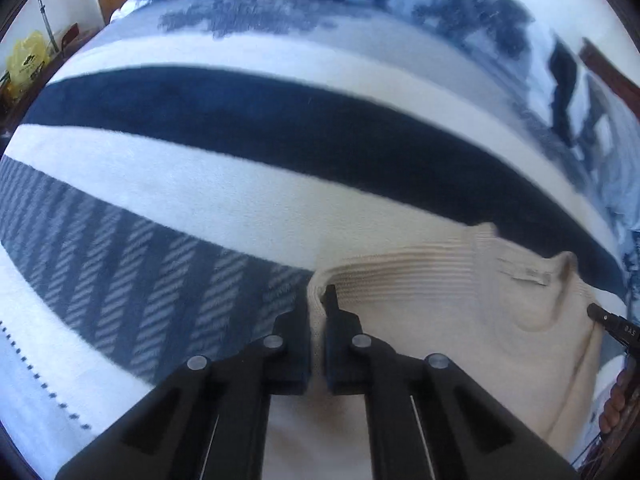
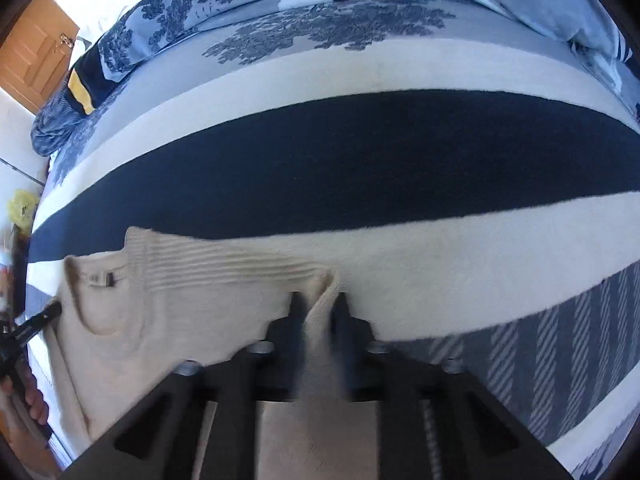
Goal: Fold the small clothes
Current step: 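Grasp the sweater's collar edge with both grippers, then lift the collar edge with both grippers and fold it over the hem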
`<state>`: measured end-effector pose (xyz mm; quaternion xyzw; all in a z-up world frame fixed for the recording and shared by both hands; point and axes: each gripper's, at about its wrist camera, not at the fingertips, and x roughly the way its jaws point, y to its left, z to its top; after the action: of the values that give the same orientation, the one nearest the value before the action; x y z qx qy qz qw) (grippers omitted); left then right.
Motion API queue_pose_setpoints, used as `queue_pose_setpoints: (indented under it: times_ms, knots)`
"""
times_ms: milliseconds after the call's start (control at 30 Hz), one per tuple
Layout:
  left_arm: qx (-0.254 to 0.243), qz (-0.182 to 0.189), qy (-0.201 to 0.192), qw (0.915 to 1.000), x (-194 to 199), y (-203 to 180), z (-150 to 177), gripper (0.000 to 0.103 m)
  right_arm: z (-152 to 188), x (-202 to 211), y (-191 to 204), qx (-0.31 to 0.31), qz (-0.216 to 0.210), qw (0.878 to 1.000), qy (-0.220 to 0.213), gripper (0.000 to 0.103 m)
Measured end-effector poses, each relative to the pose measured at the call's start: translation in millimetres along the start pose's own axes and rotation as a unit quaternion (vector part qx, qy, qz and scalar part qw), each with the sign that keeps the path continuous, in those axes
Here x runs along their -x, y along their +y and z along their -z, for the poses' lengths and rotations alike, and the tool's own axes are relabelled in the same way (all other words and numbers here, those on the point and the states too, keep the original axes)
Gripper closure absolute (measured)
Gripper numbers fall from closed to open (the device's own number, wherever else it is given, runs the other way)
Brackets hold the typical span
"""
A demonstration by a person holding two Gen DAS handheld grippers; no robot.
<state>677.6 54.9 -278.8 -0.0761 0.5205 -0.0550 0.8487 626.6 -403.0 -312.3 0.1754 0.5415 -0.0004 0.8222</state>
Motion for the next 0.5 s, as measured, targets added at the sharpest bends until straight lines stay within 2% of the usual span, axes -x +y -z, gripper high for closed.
queue_pose_setpoints:
  times_ms: [100, 233, 333, 400, 500]
  knots:
    - [0.004, 0.035, -0.02, 0.9992, 47.3, 2.5, 6.9, 0.098, 9.5, 37.8, -3.1, -0.006, -0.023, 0.999, -0.032, 0.095]
    - [-0.008, 0.055, -0.055, 0.997, 122.1, 9.1, 33.6, 0.098, 38.0, 102.2, 5.7, 0.024, -0.033, 0.997, -0.067, 0.097]
    - [-0.013, 0.068, -0.073, 0.9949, 175.8, 16.0, 57.3, 0.098, 71.8, 158.9, 10.1, 0.043, -0.046, 0.993, -0.095, 0.098]
    - [-0.013, 0.085, -0.089, 0.9923, 211.8, 22.1, 84.9, 0.098, 102.0, 202.8, 9.5, 0.055, -0.057, 0.99, -0.121, 0.098]
    - [-0.03, 0.09, -0.097, 0.9908, 250.5, 24.8, 125.4, 0.098, 146.5, 249.0, 9.1, 0.06, -0.075, 0.985, -0.141, 0.098]
